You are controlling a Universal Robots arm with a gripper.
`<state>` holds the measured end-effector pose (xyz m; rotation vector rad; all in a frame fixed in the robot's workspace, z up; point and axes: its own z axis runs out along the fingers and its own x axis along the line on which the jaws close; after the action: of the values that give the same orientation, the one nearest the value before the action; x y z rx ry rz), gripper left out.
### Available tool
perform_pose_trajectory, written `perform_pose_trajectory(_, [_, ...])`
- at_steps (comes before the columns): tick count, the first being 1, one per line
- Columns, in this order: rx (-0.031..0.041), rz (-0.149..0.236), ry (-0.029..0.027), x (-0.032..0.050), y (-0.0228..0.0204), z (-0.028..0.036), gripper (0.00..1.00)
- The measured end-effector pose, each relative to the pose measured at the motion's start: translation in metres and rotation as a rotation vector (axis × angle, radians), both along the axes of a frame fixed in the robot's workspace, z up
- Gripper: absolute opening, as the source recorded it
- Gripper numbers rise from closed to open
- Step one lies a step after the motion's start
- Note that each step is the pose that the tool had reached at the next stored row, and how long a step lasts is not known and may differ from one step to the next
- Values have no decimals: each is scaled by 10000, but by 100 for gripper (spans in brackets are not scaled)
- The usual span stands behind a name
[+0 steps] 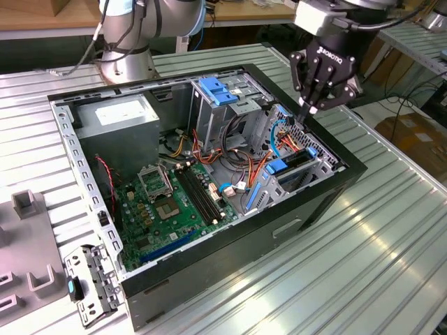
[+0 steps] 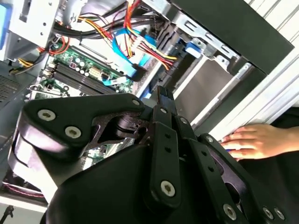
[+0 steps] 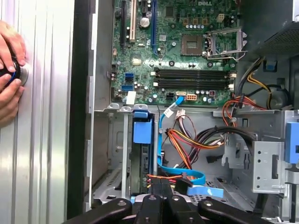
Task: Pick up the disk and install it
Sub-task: 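Insert the second disk wire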
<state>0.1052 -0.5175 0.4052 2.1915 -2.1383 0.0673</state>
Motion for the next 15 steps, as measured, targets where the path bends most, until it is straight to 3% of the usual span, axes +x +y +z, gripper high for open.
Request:
perform_pose_trajectory(2, [-148,1,50,5,105,-1,11])
perform_pose_trajectory(4, [-413,0,97,8,194,-14,11])
perform_pose_trajectory(7, [-745,0,120,12,279,-30,11])
perform_pose_trajectory(8, [-889,-1,127,15,320,-40,11])
perform_pose_trajectory(10, [-1050,-1,134,24,401,-83,11])
perform_pose_trajectory(12, [-1163,-2,137,31,446,-133,11])
perform_pose_trajectory(15, [-1456,-3,136,33,453,-159,17])
